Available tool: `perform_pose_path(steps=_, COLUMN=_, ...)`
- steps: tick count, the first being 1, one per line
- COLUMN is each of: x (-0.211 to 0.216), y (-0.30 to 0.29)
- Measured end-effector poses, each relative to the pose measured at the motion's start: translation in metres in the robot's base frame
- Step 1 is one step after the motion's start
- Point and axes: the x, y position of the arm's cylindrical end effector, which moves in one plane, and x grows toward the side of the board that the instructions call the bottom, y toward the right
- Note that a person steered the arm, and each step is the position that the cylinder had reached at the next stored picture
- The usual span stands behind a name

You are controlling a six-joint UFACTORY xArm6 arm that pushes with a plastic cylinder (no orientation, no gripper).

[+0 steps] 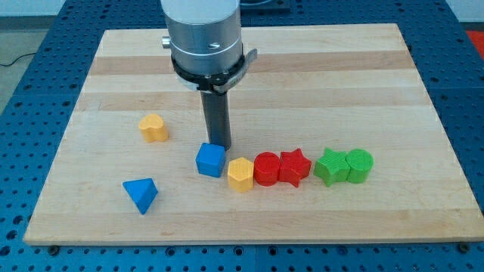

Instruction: Push the yellow heart above the blue triangle

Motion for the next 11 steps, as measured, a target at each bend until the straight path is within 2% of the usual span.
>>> perform_pose_path(steps=2, x=0.019, y=0.0)
perform_pose_path(steps=4, x=0.009, y=-0.01)
perform_pose_path(steps=7, x=-0.091, y=-0.04)
perform_pose_path(steps=8, x=-0.089, y=-0.094)
perform_pose_path(steps=9, x=-0.068, y=-0.112)
perform_pose_path(steps=11, x=-0.021, y=-0.1)
